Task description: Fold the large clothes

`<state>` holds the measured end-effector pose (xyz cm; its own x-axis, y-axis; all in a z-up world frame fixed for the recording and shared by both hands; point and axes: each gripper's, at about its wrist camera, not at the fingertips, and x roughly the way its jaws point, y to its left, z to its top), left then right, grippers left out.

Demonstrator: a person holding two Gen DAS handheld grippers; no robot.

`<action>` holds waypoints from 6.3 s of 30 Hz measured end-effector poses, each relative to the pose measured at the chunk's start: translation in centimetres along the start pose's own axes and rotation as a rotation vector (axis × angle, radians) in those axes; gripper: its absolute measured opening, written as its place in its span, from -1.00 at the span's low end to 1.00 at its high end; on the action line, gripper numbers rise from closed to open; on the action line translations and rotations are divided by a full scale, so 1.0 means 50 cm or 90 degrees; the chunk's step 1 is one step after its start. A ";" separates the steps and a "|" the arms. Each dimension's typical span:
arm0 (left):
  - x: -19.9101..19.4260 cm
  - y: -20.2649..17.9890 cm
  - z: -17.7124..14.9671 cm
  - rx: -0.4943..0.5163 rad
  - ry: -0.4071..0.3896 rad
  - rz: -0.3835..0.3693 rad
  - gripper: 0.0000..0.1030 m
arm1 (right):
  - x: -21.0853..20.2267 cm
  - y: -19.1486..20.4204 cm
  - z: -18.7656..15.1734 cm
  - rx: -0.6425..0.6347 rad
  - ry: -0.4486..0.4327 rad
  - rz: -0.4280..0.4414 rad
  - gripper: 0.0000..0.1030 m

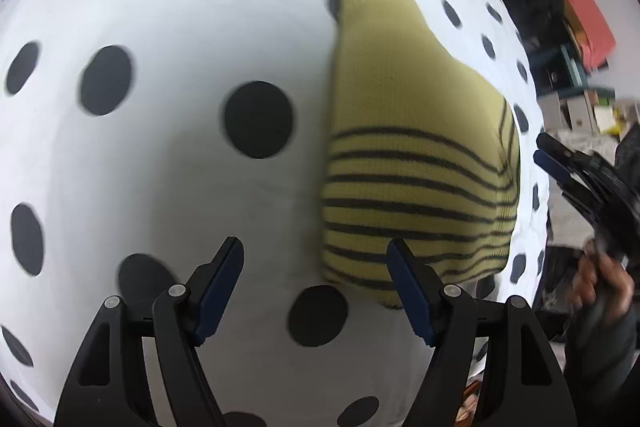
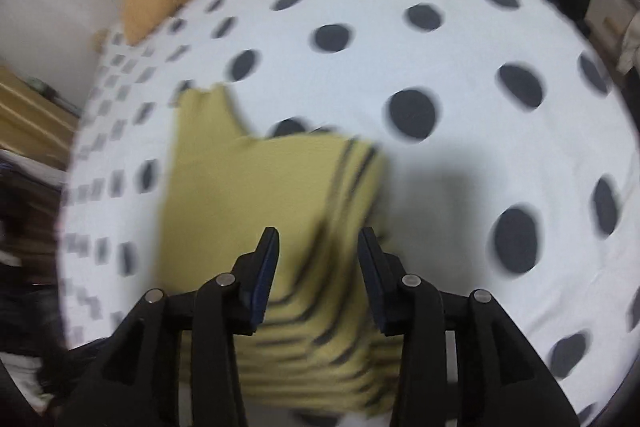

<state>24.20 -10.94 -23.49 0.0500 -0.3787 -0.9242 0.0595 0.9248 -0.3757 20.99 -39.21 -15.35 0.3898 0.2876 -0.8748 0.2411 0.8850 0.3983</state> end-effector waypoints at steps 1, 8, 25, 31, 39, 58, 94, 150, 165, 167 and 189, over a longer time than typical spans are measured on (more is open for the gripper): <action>0.016 -0.016 -0.002 0.014 0.003 0.013 0.44 | 0.008 0.010 -0.018 0.001 0.023 0.030 -0.19; 0.040 -0.029 -0.012 0.038 0.000 0.081 0.56 | 0.105 -0.060 -0.076 0.033 0.073 -0.032 -0.98; 0.038 0.005 -0.085 0.033 0.033 0.146 0.19 | 0.035 -0.027 -0.163 0.044 0.057 -0.053 -0.90; -0.018 -0.073 -0.030 0.063 -0.091 0.037 0.55 | 0.038 0.048 -0.163 -0.011 0.022 0.005 -0.90; 0.057 -0.069 -0.067 0.111 -0.018 0.162 0.62 | 0.100 -0.018 -0.173 0.048 0.090 -0.040 -1.00; 0.061 0.040 -0.121 -0.009 -0.119 0.269 0.23 | 0.103 0.015 -0.154 -0.003 0.083 -0.092 -0.91; 0.073 0.034 -0.137 -0.037 -0.087 0.320 0.02 | 0.121 0.016 -0.143 -0.009 0.101 -0.105 -0.92; 0.022 -0.224 0.059 0.186 -0.067 0.157 0.32 | 0.033 0.070 -0.123 -0.035 0.019 -0.083 0.09; 0.004 -0.213 0.025 0.149 -0.030 0.192 0.50 | 0.012 0.073 -0.176 -0.025 0.071 -0.148 0.21; -0.006 -0.230 0.022 0.155 -0.038 0.198 0.51 | 0.007 0.082 -0.178 -0.022 0.072 -0.172 0.22; 0.095 -0.133 0.283 0.099 -0.033 0.003 0.60 | 0.041 -0.207 -0.277 0.248 0.033 0.069 0.51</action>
<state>38.16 -19.39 -24.43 0.1011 -0.3795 -0.9197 0.2123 0.9113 -0.3527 6.96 -42.71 -25.08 0.3889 0.3981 -0.8308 0.5237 0.6464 0.5549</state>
